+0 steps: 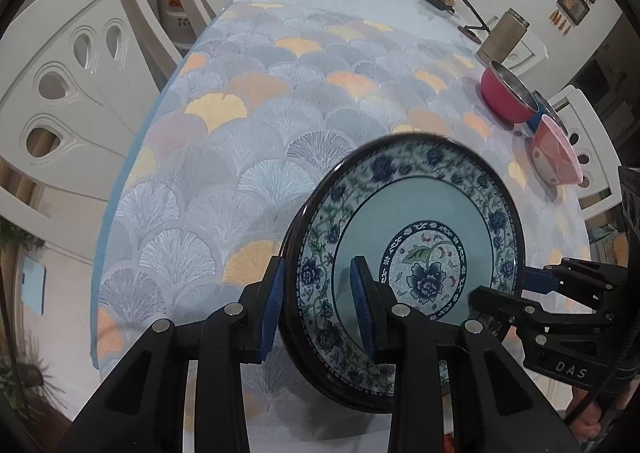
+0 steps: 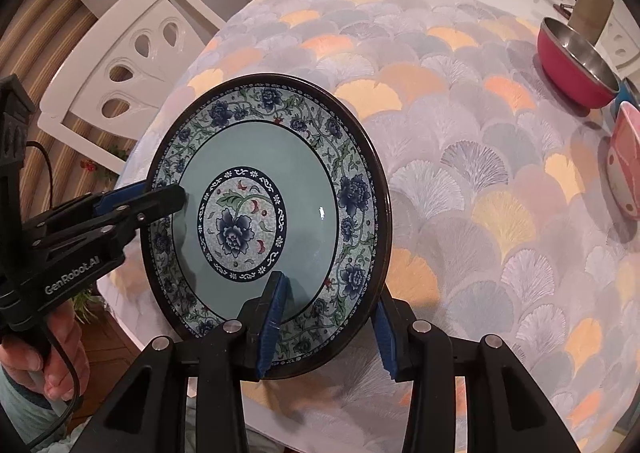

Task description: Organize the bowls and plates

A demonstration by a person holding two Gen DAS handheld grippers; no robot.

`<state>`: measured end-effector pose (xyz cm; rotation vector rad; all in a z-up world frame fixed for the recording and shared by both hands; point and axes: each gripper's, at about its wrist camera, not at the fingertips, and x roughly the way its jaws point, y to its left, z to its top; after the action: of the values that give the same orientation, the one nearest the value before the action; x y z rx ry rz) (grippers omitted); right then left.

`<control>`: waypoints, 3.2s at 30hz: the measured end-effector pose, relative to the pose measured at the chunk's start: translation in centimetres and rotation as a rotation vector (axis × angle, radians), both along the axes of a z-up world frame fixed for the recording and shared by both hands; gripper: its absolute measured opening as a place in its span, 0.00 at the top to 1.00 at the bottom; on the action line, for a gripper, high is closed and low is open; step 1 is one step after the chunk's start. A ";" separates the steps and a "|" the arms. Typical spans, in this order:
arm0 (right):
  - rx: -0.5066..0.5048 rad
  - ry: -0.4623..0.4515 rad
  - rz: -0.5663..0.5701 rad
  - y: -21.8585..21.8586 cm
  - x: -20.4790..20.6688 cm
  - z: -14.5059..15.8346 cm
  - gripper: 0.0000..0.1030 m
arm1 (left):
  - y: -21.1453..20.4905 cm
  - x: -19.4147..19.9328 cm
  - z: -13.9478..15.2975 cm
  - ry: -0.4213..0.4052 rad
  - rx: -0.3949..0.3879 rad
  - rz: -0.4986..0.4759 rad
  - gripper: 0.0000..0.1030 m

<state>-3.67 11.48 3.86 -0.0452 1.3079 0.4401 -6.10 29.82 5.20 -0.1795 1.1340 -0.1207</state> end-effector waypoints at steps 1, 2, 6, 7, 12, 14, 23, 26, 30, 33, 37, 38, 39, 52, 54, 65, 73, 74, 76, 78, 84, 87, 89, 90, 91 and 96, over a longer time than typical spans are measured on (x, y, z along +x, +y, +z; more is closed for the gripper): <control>-0.006 0.002 0.000 0.1 0.1 0.0 0.61 | 0.1 0.0 0.1 -0.003 -0.002 0.000 0.72; -0.012 0.004 -0.003 0.1 0.1 -0.1 0.61 | 0.2 0.0 0.3 -0.008 -0.005 0.004 0.72; 0.004 0.059 -0.020 -0.3 0.6 -0.7 0.61 | 1.1 0.1 1.2 -0.031 -0.005 0.023 0.72; 0.008 0.068 -0.026 -0.4 0.7 -0.8 0.61 | 1.4 0.1 1.3 -0.034 -0.006 0.030 0.72; 0.007 0.067 -0.028 -0.5 0.8 -0.6 0.61 | 2.2 0.5 1.6 -0.041 -0.021 0.054 0.72; 0.002 0.061 -0.020 -0.3 0.7 -0.5 0.60 | 2.3 0.7 1.8 -0.046 -0.028 0.055 0.72; -0.019 0.043 -0.034 -1.1 1.0 0.1 0.60 | 0.4 2.4 4.4 -0.109 -0.026 -0.010 0.72; -0.006 0.003 -0.088 -3.0 1.5 1.9 0.60 | -0.9 3.8 6.0 -0.147 -0.036 -0.060 0.72; 0.020 -0.075 -0.196 -7.1 2.1 5.4 0.55 | -4.4 6.2 8.3 -0.199 -0.081 -0.154 0.72; 0.037 -0.148 -0.308 -11.6 2.5 8.0 0.46 | -8.5 8.0 9.7 -0.223 -0.107 -0.230 0.69; 0.074 -0.206 -0.477 -18.9 3.6 10.3 0.46 | -15.0 10.4 10.2 -0.211 -0.111 -0.288 0.48; 0.094 -0.212 -0.519 -20.9 3.9 10.5 0.46 | -16.9 11.1 10.0 -0.203 -0.123 -0.300 0.44; 0.110 -0.211 -0.554 -22.7 4.3 10.5 0.45 | -18.6 11.7 9.8 -0.189 -0.139 -0.309 0.41; 0.104 -0.022 -0.602 -36.8 11.3 3.4 0.45 | -31.7 16.2 3.7 0.011 -0.208 -0.240 0.46; 0.100 0.000 -0.559 -37.1 12.3 2.0 0.45 | -32.5 16.6 2.8 0.023 -0.202 -0.224 0.51; 0.095 0.023 -0.373 -36.8 15.4 -2.3 0.71 | -34.3 18.0 0.0 0.067 -0.214 -0.138 0.84; 0.121 0.021 -0.297 -35.9 15.0 -2.8 0.83 | -34.6 17.6 -0.1 0.048 -0.207 -0.112 0.85; 0.125 0.023 -0.295 -35.6 15.0 -2.8 0.85 | -34.6 17.5 0.0 0.045 -0.206 -0.113 0.85; 0.106 0.016 -0.296 -35.1 14.6 -2.8 0.85 | -34.5 17.2 0.1 0.044 -0.208 -0.111 0.85; 0.087 0.009 -0.291 -34.8 14.3 -2.7 0.85 | -34.3 16.7 0.4 0.045 -0.218 -0.102 0.85; 0.121 0.021 -0.304 -34.6 12.4 -0.9 0.85 | -33.2 14.3 3.1 0.006 -0.234 -0.088 0.85; 0.137 0.020 -0.313 -34.1 11.1 0.4 0.85 | -32.5 12.6 4.9 -0.028 -0.237 -0.085 0.85; 0.145 0.009 -0.314 -33.6 10.0 1.6 0.85 | -31.9 11.6 6.0 -0.045 -0.246 -0.083 0.85; 0.147 0.002 -0.312 -33.2 9.5 2.2 0.85 | -31.5 10.9 6.6 -0.054 -0.254 -0.081 0.85; 0.149 -0.007 -0.313 -32.9 8.8 2.9 0.85 | -31.1 10.2 7.1 -0.062 -0.260 -0.077 0.85; 0.149 -0.025 -0.313 -31.2 5.4 5.1 0.84 | -29.4 6.5 8.4 -0.087 -0.269 -0.065 0.85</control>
<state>1.76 -19.70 8.96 0.2745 1.2282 0.2669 0.41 0.41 13.59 -0.3731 1.0348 -0.3362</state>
